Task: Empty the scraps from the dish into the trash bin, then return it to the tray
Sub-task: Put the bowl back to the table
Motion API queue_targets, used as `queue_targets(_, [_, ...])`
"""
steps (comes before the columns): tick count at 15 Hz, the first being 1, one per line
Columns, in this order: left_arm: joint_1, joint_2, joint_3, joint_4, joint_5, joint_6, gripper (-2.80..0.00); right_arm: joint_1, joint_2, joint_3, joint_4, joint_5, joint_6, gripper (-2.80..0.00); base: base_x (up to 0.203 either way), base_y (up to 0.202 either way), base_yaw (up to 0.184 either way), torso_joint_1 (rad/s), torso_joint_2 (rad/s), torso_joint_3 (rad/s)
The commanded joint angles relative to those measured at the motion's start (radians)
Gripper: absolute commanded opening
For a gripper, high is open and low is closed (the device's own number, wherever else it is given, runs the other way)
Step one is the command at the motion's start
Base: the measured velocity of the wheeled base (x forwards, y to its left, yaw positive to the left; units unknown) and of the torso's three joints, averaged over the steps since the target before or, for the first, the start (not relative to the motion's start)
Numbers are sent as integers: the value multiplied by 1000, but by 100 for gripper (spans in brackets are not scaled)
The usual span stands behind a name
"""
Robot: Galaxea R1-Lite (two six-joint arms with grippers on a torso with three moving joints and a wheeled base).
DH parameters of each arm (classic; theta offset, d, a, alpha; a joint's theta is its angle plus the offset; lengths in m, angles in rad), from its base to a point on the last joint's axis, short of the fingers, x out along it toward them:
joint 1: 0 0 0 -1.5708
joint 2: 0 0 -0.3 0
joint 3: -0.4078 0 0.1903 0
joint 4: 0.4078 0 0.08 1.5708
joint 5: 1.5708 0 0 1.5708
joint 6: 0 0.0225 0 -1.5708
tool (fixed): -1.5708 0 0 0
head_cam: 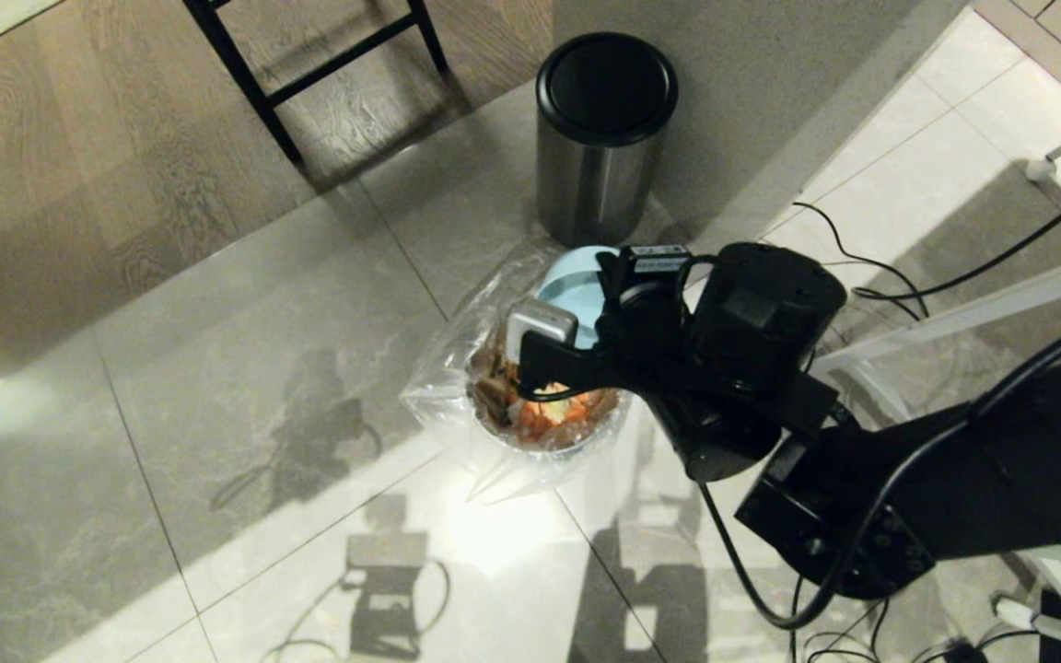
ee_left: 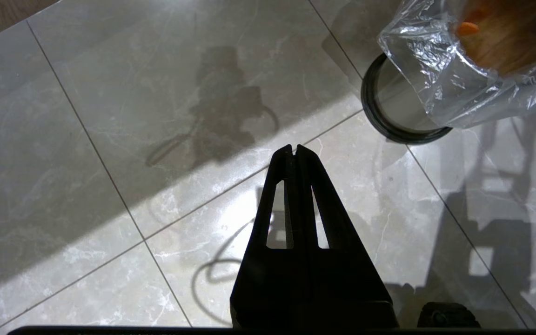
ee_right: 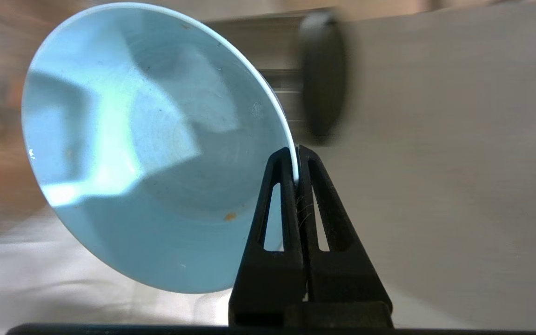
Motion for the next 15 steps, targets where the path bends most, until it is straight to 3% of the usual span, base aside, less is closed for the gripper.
queue_targets(1, [0, 1, 0, 0, 1, -1, -280, -6, 1, -15, 129, -3, 179, -280, 0, 0, 0, 0, 0, 0])
queue_targets(5, [0, 1, 0, 0, 1, -1, -280, -15, -1, -24, 420, 1, 648, -280, 0, 0, 0, 0, 0, 0])
queue_targets(7, [0, 0, 0, 0, 1, -1, -280, -34, -4, -15, 516, 1, 821, -280, 0, 0, 0, 0, 0, 0])
queue_targets(10, [0, 1, 0, 0, 1, -1, -280, -83, -2, 19, 549, 2, 971, -280, 0, 0, 0, 0, 0, 0])
queue_targets(15, [0, 1, 0, 0, 1, -1, -280, -106, -3, 39, 576, 5, 1134, -280, 0, 0, 0, 0, 0, 0])
